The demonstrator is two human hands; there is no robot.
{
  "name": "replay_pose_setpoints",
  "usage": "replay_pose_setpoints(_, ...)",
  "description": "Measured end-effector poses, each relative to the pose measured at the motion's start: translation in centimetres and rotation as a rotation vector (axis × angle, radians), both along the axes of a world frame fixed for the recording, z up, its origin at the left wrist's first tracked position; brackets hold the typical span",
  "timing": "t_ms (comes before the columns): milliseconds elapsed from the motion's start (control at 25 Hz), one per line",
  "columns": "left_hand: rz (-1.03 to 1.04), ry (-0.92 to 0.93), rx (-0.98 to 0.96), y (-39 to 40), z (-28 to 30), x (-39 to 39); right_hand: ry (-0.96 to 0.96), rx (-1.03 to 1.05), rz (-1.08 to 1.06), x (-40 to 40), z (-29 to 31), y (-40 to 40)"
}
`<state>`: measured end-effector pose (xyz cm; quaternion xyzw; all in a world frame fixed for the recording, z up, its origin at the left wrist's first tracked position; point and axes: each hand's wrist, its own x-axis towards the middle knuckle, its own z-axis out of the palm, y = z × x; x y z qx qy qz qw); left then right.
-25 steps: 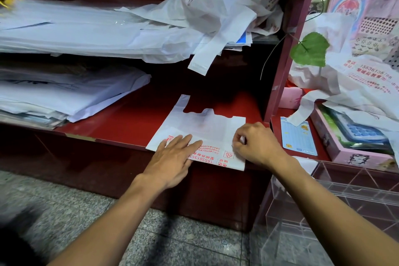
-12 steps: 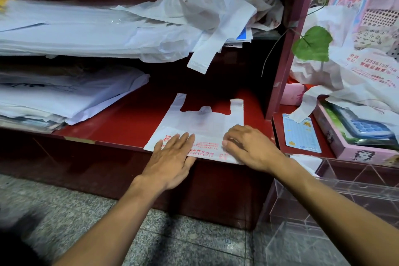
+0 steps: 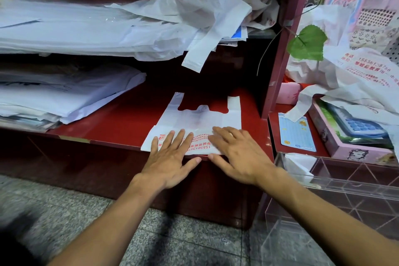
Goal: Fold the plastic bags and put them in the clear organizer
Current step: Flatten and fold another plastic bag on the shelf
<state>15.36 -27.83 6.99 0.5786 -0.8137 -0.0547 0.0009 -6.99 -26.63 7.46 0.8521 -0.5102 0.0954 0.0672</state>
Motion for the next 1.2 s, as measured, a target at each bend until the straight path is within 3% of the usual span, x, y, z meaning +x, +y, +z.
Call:
replay_pose_setpoints(280,-0.015,0.103,-0.09,-1.1,-0.8,3.6,0.152,-0.171,-0.114,-0.1,-1.9,1.4)
replay_pose_setpoints(440,-0.041,0.241,-0.299,-1.7,-1.1,6.9,0.1,-0.162,-0.073,-1.3,-1.4,1.4)
replay_pose_setpoints(520,-0.038,0.331,-0.318,-1.8,-0.6,7.8,-0.084,-0.084,-0.007,-1.9,-0.4,1.4)
replay_pose_setpoints(640,0.001,0.612,-0.288,-1.6,0.0,8.2,-0.561,0.078,-0.099,-2.6,0.6,1.5)
replay_pose_setpoints(760,0.126,0.938,-0.143,-1.1,0.6,8.1,-0.973,0.224,-0.23,-2.6,1.3,1.3)
replay_pose_setpoints(880,0.227,1.072,-0.003,-0.9,1.2,7.3,-1.212,0.302,-0.317,-2.0,2.2,0.9)
replay_pose_setpoints(1080,0.477,1.185,-0.004,-1.6,1.6,5.6,-1.152,0.362,-0.491,-1.5,3.2,-0.6)
replay_pose_setpoints(1200,0.51,1.072,-0.057,-2.0,1.3,5.3,-0.918,0.288,-0.631,-1.3,2.8,-1.8)
